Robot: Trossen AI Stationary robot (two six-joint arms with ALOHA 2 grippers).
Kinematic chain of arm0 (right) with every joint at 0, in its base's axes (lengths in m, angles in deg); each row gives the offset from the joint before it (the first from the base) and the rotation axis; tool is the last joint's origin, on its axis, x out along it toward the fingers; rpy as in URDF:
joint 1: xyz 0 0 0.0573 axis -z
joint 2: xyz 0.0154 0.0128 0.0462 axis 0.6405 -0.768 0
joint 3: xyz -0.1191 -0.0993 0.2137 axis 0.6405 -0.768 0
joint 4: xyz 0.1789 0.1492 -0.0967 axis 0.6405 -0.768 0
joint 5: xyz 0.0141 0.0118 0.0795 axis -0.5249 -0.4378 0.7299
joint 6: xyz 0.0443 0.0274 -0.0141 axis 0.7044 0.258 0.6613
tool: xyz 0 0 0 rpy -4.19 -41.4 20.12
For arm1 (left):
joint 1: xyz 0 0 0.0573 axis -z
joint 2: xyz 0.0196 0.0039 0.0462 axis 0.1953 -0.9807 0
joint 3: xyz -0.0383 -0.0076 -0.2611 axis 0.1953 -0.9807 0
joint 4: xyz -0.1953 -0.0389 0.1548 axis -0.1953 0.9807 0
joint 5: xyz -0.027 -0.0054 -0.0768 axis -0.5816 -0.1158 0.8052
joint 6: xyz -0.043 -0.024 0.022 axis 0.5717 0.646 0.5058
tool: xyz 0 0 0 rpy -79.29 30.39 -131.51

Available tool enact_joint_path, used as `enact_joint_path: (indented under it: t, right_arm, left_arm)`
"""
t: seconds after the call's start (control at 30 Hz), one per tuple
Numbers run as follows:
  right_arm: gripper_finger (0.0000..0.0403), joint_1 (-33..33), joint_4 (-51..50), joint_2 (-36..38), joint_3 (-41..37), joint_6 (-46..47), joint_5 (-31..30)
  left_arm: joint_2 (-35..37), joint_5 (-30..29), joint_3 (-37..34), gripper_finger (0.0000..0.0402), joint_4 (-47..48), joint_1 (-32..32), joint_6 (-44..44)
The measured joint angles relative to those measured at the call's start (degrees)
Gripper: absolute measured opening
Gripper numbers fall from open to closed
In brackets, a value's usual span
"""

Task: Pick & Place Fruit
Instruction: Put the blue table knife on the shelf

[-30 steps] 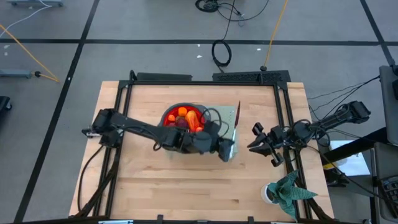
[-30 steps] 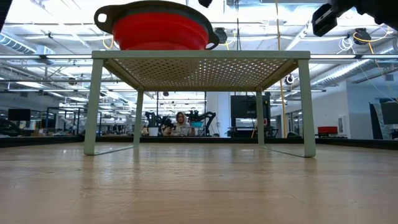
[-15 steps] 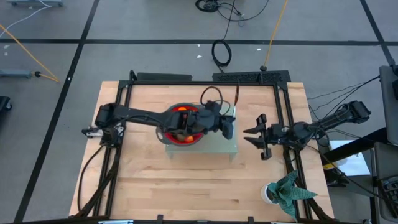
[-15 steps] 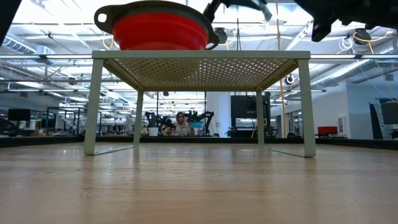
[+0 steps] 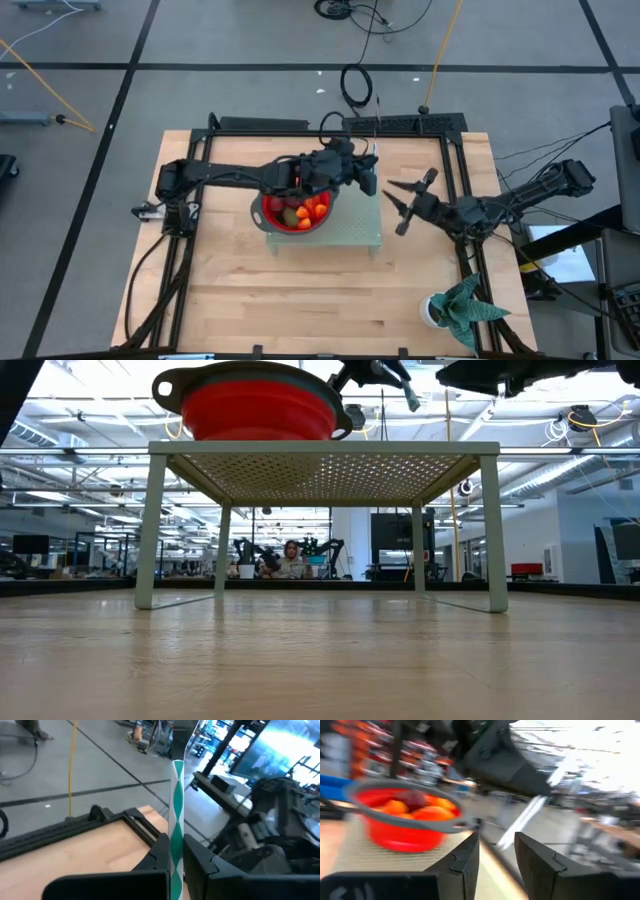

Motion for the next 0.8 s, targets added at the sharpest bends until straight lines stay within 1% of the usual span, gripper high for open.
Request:
enact_joint_path:
  t: [0.07, 0.13, 0.2, 0.23, 0.5, 0.7, 0.8]
  right_arm:
    - [0.0119, 0.0, 0.1, -1.1, 1.1, -4.0, -4.8]
    - [0.0119, 0.0, 0.1, -2.1, 2.0, -6.9, -8.0]
    - [0.0122, 0.0, 0.4, -2.7, 2.8, -7.9, -10.0]
    - [0.0124, 0.0, 0.4, -3.0, 3.0, -8.0, -10.1]
    - [0.0151, 0.0, 4.6, -3.6, 3.1, -1.7, -9.3]
    - [0.0194, 0.7, 6.0, -3.6, 3.1, 4.1, -5.0]
    - [0.0220, 2.1, 5.8, -3.7, 3.1, 9.3, -0.9]
  left_arm:
    - [0.0, -0.4, 0.0, 0.0014, -0.8, -0.7, -1.0]
    - [0.0, -0.9, 0.0, 0.0014, -1.6, -1.1, -1.8]
    - [0.0, -0.9, 0.0, 0.0014, -1.9, -1.5, -2.0]
    - [0.0, -0.9, 0.0, 0.0014, -2.0, -1.7, -2.0]
    - [0.0, -0.9, 0.0, 0.0014, -2.2, -0.9, -4.3]
    - [0.0, -1.4, 0.0, 0.0014, -2.3, 0.8, -5.9]
    - [0.0, -3.1, 0.0, 0.0014, -2.9, 1.5, -6.6]
